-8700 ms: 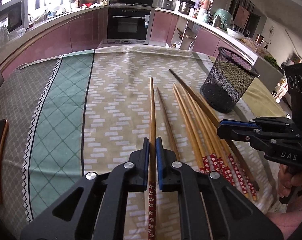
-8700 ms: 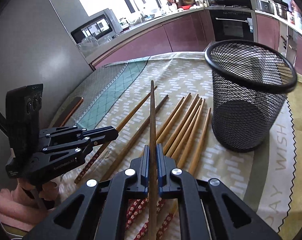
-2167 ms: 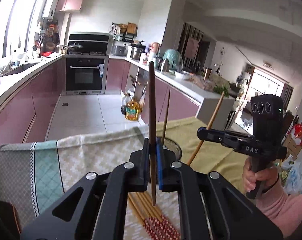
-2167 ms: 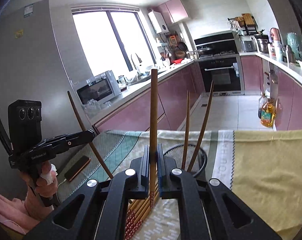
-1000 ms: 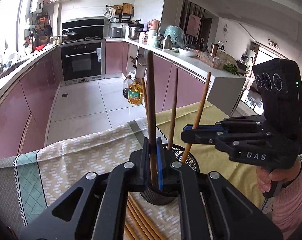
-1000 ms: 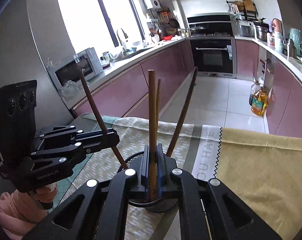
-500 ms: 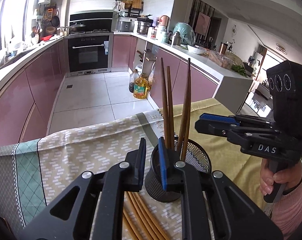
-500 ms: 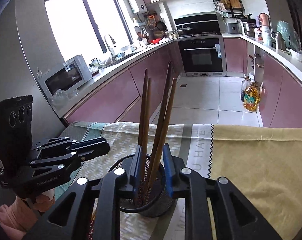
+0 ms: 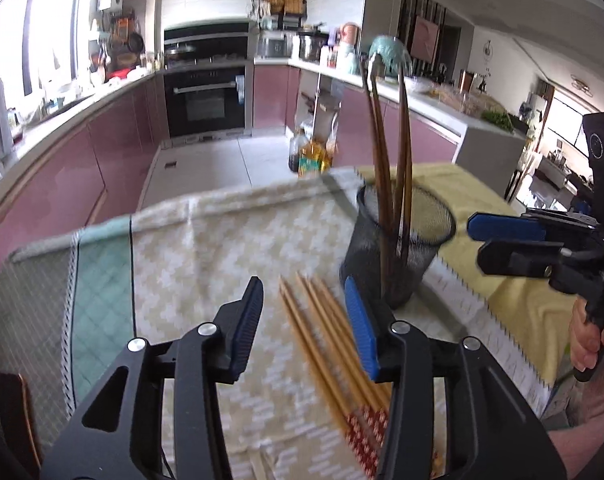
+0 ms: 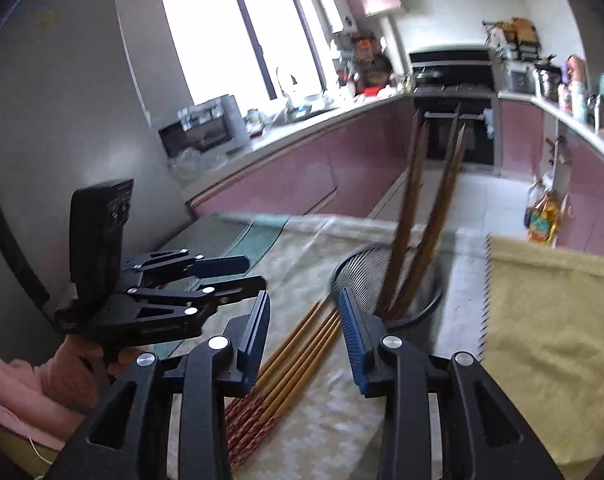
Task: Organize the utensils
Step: 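Move the right gripper back to the chopsticks and grasp one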
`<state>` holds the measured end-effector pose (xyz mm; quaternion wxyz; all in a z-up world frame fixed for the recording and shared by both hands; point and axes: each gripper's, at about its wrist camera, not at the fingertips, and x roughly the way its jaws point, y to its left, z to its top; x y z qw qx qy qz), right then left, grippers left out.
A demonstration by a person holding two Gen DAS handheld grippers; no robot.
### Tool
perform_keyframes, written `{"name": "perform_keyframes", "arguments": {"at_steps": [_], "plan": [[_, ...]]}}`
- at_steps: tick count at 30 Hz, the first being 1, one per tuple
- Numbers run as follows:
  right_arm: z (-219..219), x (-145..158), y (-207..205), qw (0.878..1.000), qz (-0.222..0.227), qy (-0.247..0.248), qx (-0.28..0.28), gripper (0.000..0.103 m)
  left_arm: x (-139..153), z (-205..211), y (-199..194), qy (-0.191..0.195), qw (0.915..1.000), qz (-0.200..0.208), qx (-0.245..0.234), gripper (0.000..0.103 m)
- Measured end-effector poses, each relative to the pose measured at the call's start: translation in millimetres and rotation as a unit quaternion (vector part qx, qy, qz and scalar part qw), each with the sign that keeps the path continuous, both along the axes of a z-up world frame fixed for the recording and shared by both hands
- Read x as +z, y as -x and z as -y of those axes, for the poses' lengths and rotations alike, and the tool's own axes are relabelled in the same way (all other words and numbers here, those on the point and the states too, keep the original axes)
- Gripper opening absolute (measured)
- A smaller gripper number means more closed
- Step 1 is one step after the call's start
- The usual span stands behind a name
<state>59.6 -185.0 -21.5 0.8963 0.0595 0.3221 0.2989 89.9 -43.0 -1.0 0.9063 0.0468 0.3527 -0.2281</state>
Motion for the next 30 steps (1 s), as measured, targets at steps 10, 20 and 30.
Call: {"name": "perform_keyframes", "arguments": {"at_steps": [10,20,30], "plan": [[-28.1,-71.0,-14.3,0.994,-0.106,0.026,-0.009,0.034,-61.7,-6.9,14.7,-0.038,0.9971,-0.066,0.006,0.042],[-38.7,-79.8,-9.7,0.992,-0.105,0.057,-0.028,0.034,-71.8,-5.1,18.6,-0.041,0.9964,-0.074,0.007,0.042],[-52.6,-82.0,-8.9,0.991,-0.090,0.092,-0.037,0.032,-71.5,-0.2,20.1,-0.049,0.9963,-0.070,0.005,0.044]]}}
